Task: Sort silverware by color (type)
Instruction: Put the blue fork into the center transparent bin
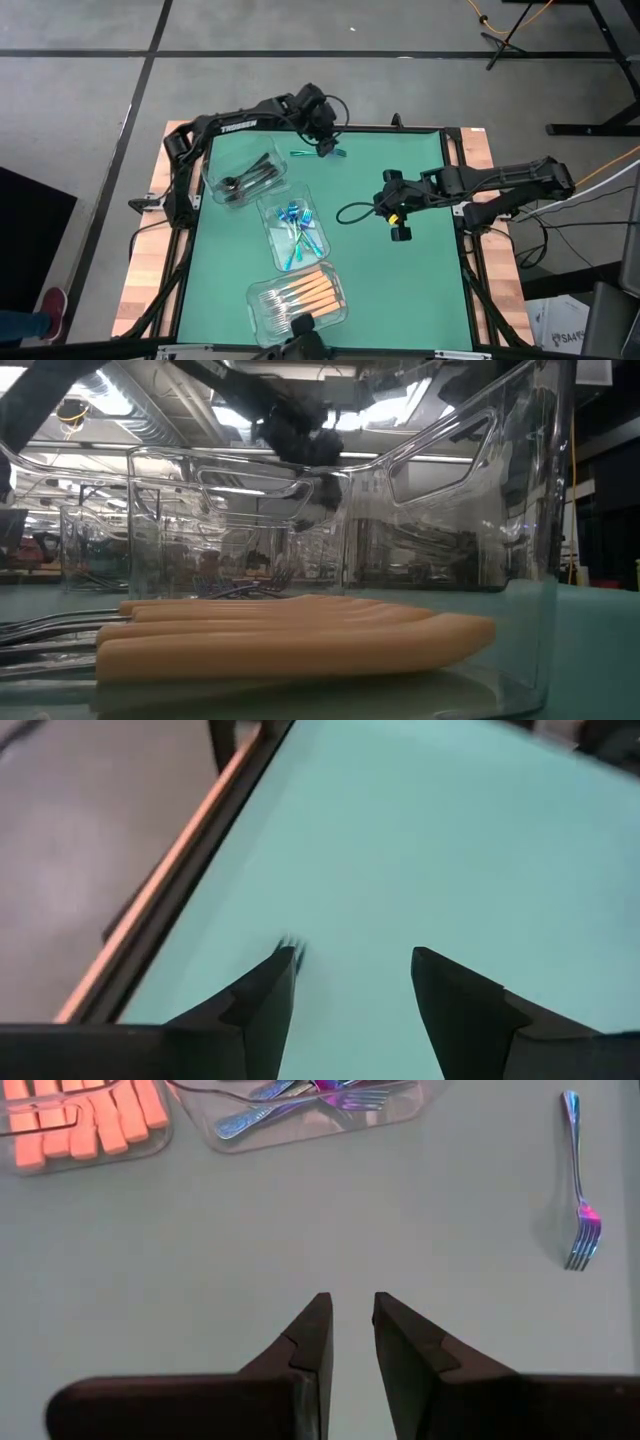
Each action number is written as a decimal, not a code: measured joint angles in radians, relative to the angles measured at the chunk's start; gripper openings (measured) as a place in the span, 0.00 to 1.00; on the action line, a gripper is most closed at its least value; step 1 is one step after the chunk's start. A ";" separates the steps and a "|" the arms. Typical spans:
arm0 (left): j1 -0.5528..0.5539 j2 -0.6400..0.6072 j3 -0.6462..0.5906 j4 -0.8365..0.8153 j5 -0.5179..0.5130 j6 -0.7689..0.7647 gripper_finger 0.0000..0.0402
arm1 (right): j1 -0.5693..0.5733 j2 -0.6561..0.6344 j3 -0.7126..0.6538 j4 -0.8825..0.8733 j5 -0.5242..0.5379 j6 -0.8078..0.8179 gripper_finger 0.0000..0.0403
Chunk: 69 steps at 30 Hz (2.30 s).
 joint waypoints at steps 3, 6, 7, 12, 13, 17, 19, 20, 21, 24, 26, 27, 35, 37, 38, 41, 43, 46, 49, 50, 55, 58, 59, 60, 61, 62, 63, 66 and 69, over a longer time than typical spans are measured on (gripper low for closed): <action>0.016 0.035 0.001 -0.040 -0.002 0.000 0.47 | 0.000 0.000 0.000 0.001 0.000 0.000 0.16; 0.023 0.069 0.001 -0.072 -0.004 -0.001 0.45 | 0.000 0.000 0.000 0.001 0.000 0.001 0.16; 0.024 0.076 0.001 -0.078 -0.003 0.000 0.44 | 0.000 0.000 0.000 0.001 0.000 0.000 0.16; 0.023 0.093 0.001 -0.121 -0.014 0.001 0.43 | 0.000 0.000 0.000 0.006 0.000 0.001 0.16; 0.020 0.093 0.001 -0.118 -0.024 0.007 0.43 | 0.000 0.000 0.000 0.007 0.000 0.001 0.16; 0.015 0.092 0.001 -0.123 -0.048 0.021 0.43 | 0.000 0.006 0.000 0.008 0.001 0.001 0.16; 0.014 0.092 0.001 -0.132 -0.050 0.022 0.43 | 0.000 0.006 0.000 0.008 0.003 0.001 0.16; 0.013 0.092 0.001 -0.135 -0.050 0.022 0.43 | 0.000 0.007 0.000 0.011 0.009 0.001 0.16; 0.010 0.092 0.001 -0.135 -0.050 0.022 0.43 | 0.000 0.009 0.000 0.016 0.019 0.001 0.16; 0.002 0.086 0.001 -0.135 -0.051 0.022 0.43 | -0.008 0.012 0.000 0.047 0.081 -0.017 0.16; -0.003 0.077 0.001 -0.132 -0.052 0.023 0.43 | -0.029 0.011 0.000 0.087 0.098 -0.049 0.16; -0.005 0.073 0.001 -0.131 -0.052 0.023 0.43 | -0.046 0.011 0.000 0.106 0.096 -0.061 0.16; 0.008 0.008 0.005 -0.182 -0.036 0.018 0.43 | -0.244 0.019 0.000 0.272 0.024 -0.168 0.16; 0.021 -0.020 0.007 -0.228 -0.026 0.022 0.43 | -0.303 0.029 0.000 0.315 -0.015 -0.204 0.16; 0.023 -0.034 0.009 -0.230 -0.026 0.023 0.43 | -0.334 0.037 0.001 0.351 -0.041 -0.220 0.16; 0.038 -0.082 0.010 -0.245 -0.027 0.024 0.43 | -0.425 0.080 0.001 0.424 -0.135 -0.268 0.16; 0.048 -0.112 0.011 -0.257 -0.028 0.024 0.43 | -0.484 0.118 0.001 0.477 -0.203 -0.287 0.16; 0.058 -0.143 0.011 -0.288 -0.031 0.024 0.43 | -0.559 0.186 0.001 0.553 -0.283 -0.297 0.16; 0.066 -0.177 0.011 -0.338 -0.030 0.024 0.43 | -0.616 0.266 0.000 0.609 -0.328 -0.319 0.16; 0.069 -0.188 0.011 -0.354 -0.030 0.025 0.43 | -0.635 0.292 0.000 0.619 -0.335 -0.323 0.16; 0.072 -0.227 0.011 -0.428 -0.035 0.025 0.43 | -0.704 0.419 0.000 0.666 -0.359 -0.368 0.16; 0.071 -0.240 0.012 -0.442 -0.042 0.025 0.43 | -0.737 0.481 0.000 0.695 -0.399 -0.395 0.16; 0.071 -0.241 0.012 -0.449 -0.043 0.025 0.43 | -0.744 0.500 0.000 0.711 -0.409 -0.404 0.16; 0.069 -0.241 0.012 -0.453 -0.048 0.025 0.43 | -0.752 0.517 0.000 0.721 -0.420 -0.414 0.16; 0.069 -0.241 0.012 -0.451 -0.050 0.025 0.43 | -0.760 0.532 0.000 0.720 -0.422 -0.418 0.16; 0.066 -0.241 0.012 -0.450 -0.050 0.025 0.43 | -0.765 0.549 0.000 0.728 -0.423 -0.418 0.16; 0.065 -0.241 0.012 -0.450 -0.050 0.025 0.43 | -0.770 0.563 0.000 0.742 -0.423 -0.419 0.16; 0.060 -0.241 0.012 -0.450 -0.051 0.025 0.43 | -0.788 0.593 0.000 0.752 -0.424 -0.420 0.16; 0.055 -0.241 0.012 -0.450 -0.051 0.025 0.43 | -0.788 0.616 0.000 0.746 -0.398 -0.420 0.16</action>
